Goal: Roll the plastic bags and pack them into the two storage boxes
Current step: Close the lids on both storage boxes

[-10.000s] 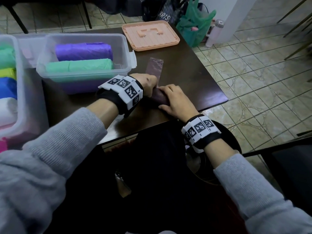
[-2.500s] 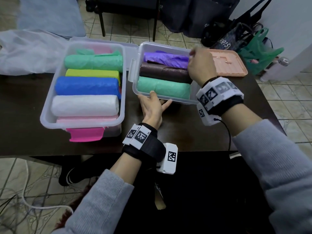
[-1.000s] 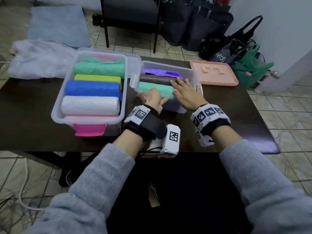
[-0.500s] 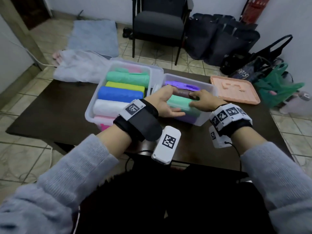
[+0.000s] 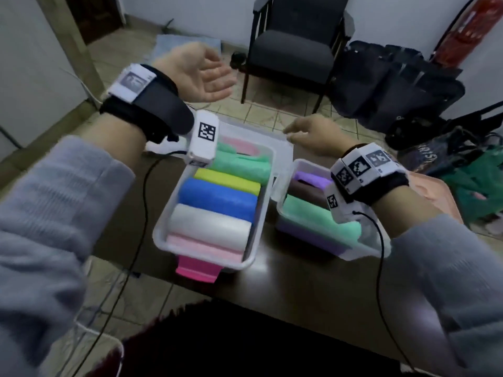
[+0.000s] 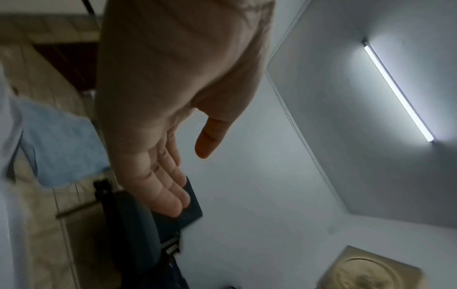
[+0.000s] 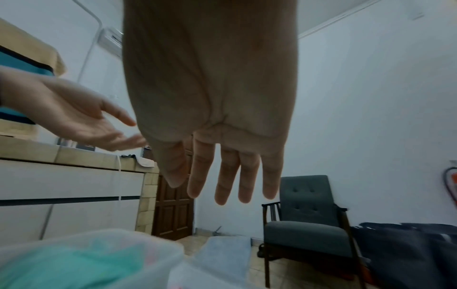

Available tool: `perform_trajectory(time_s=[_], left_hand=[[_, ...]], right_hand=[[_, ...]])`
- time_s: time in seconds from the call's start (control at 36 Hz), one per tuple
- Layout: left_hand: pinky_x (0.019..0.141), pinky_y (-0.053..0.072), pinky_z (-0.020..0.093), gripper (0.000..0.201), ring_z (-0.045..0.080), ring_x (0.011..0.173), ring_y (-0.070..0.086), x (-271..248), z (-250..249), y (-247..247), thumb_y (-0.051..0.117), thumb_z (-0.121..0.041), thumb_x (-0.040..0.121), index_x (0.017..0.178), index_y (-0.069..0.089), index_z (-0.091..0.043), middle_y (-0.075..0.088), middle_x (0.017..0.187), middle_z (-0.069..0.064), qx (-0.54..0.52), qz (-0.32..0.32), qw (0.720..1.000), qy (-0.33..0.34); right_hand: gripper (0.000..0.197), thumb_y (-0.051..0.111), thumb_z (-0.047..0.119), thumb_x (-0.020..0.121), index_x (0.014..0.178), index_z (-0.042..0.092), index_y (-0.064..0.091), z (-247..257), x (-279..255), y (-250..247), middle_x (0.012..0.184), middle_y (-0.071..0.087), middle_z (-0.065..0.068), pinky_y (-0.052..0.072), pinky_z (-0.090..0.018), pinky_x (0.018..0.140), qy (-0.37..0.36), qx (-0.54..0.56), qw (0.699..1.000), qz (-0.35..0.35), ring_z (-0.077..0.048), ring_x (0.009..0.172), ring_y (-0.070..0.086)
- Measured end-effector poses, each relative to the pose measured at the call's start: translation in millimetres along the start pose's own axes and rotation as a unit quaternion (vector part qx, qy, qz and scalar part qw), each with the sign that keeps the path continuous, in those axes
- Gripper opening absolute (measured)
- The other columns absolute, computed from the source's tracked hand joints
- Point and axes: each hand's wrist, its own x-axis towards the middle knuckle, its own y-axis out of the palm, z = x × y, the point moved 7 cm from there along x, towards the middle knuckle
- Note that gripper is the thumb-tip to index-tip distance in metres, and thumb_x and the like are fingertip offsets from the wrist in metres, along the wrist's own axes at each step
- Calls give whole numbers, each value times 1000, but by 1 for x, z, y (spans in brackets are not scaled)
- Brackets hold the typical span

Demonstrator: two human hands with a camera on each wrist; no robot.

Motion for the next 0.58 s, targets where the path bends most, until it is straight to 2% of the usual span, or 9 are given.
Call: perform_trajectory(time_s=[0.11,0.19,0.28,0.33,0.39,0.42,0.5,0.58], left_hand=[[66,53,27,15,12,83,61,42,-17,-30,38,-15,98,88,48,-13,56,97,-4,102,-61,993,-8],[66,46,25,24,9,71,51,71,-9,-38,31,-16,101,80,44,-14,47,86,-4,215,-64,974,-42],[78,44,32,27,12,68,47,102,13,-47,30,-16,102,79,44,-13,45,81,-2,325,-45,941,-83],[81,43,38,22,17,69,50,119,33,-56,36,-15,102,90,51,-5,49,90,3,368,-35,922,-115],[81,42,38,18,22,71,53,132,51,-65,44,-14,100,109,54,-2,53,104,8,406,-34,904,-128],[80,43,38,20,24,72,55,138,59,-68,49,-14,98,112,54,-1,54,107,11,418,-37,899,-125],[73,50,39,30,26,77,58,156,76,-76,60,-14,92,113,54,7,59,105,16,442,-54,889,-105],[79,56,40,39,29,93,62,167,81,-82,66,-21,88,111,57,9,62,107,19,483,-93,868,-75]], right_hand=[[29,50,21,95,120,15,62,31,54,-9,119,63,-3,37,-22,84,-46,-16,999,7,-18,111,56],[29,50,21,95,121,16,62,50,92,-4,123,62,-2,40,-24,91,-64,-15,998,23,-17,113,56],[30,50,20,95,122,15,62,65,129,9,124,62,-3,40,-25,95,-76,-16,996,42,-18,115,56],[31,51,19,95,123,14,62,70,152,22,124,62,-3,39,-22,92,-81,-22,995,55,-18,114,56],[31,51,17,94,124,14,61,72,172,35,124,61,-4,38,-20,88,-84,-33,994,65,-18,113,56],[32,51,17,94,124,13,61,72,181,41,125,61,-4,38,-20,88,-85,-41,993,68,-18,114,56],[33,50,15,93,125,14,60,69,201,53,126,60,-4,38,-22,90,-88,-78,991,70,-20,116,54],[34,49,14,94,127,13,58,61,220,63,130,57,-5,37,-26,96,-80,-116,986,93,-21,120,51]])
